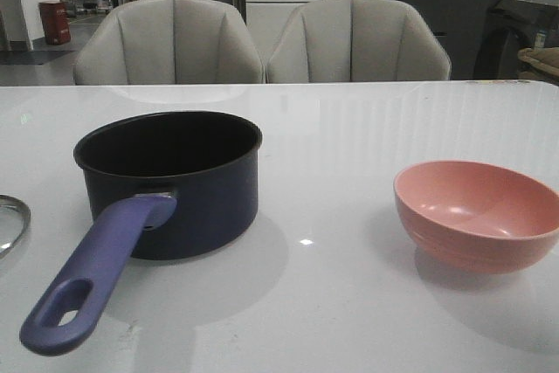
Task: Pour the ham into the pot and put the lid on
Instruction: 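Lower the left gripper onto the purple lid knob and close it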
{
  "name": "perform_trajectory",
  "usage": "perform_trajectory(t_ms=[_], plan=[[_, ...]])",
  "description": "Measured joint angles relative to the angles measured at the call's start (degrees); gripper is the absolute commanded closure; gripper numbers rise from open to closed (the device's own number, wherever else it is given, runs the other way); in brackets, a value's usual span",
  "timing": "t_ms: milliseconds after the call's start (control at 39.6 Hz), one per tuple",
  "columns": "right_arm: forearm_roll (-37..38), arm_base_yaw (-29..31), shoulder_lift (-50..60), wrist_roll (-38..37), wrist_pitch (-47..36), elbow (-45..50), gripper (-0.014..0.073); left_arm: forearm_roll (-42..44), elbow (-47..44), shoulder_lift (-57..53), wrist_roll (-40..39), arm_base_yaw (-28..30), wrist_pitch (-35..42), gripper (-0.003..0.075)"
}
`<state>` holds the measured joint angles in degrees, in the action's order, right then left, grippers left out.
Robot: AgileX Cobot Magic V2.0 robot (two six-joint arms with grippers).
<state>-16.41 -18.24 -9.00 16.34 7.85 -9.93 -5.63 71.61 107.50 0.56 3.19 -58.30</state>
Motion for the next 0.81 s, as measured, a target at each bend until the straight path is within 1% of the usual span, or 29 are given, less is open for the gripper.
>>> perform_trajectory(t_ms=[51,202,278,404,607,809], plan=[[0.0,0.0,0.0,0.0,0.0,0.0,0.0456,0.0,0.0,0.0,0.0,0.0,0.0,0.0166],[0.0,0.0,0.0,0.0,0.0,0.0,0.0456,0.11,0.1,0.0,0.0,0.0,0.0,0.0352],[0.0,0.0,0.0,0.0,0.0,0.0,0.0456,0.11,0.1,0.0,0.0,0.0,0.0,0.0431],[0.0,0.0,0.0,0.0,0.0,0.0,0.0456,0.2,0.21,0.0,0.0,0.0,0.0,0.0519],[0.0,0.0,0.0,0.0,0.0,0.0,0.0456,0.2,0.21,0.0,0.0,0.0,0.0,0.0607],[0.0,0.0,0.0,0.0,0.0,0.0,0.0456,0.73,0.58,0.04,0.0,0.0,0.0,0.0605]])
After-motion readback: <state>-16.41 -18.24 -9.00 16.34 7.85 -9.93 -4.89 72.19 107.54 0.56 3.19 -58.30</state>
